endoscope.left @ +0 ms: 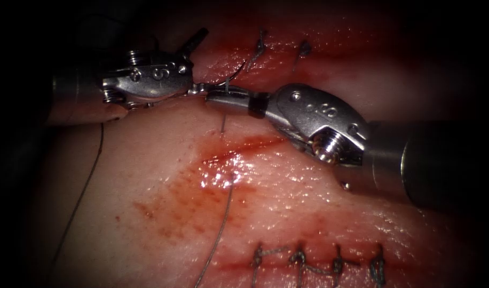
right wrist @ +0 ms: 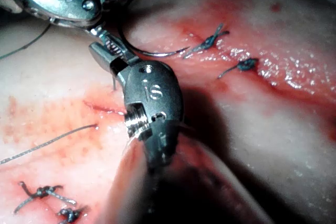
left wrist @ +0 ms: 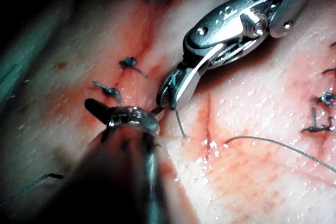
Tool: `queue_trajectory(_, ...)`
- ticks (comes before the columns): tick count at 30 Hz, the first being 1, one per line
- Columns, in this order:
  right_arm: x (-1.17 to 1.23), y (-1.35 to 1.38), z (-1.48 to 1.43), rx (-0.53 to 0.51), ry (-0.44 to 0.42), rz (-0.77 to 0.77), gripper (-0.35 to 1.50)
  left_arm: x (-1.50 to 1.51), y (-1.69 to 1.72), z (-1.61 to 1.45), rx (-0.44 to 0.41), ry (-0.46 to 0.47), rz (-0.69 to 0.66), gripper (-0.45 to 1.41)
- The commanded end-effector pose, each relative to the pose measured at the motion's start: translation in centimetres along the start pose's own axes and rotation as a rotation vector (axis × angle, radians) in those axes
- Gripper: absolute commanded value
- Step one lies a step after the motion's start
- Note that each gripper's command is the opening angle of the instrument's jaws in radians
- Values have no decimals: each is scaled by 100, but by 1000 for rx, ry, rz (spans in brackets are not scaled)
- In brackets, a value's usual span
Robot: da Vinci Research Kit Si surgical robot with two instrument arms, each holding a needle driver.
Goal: Wound Closure
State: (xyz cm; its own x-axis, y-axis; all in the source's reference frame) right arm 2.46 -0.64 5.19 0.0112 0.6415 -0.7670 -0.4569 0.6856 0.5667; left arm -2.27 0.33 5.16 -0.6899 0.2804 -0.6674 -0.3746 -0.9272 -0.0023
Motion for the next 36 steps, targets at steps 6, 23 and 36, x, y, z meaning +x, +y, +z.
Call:
queue_trajectory(6,3,-3,-10,17,15,-40,131,2,-15,-54,24,28,-37,119)
queue_trajectory(23,-2,13,-40,39,-160,-252,131,-55,177,-102,-309,15,-445,114)
queue_trajectory(36,-10,9,-41,7,-223,-270,104,-26,180,-125,-440,164,-546,108)
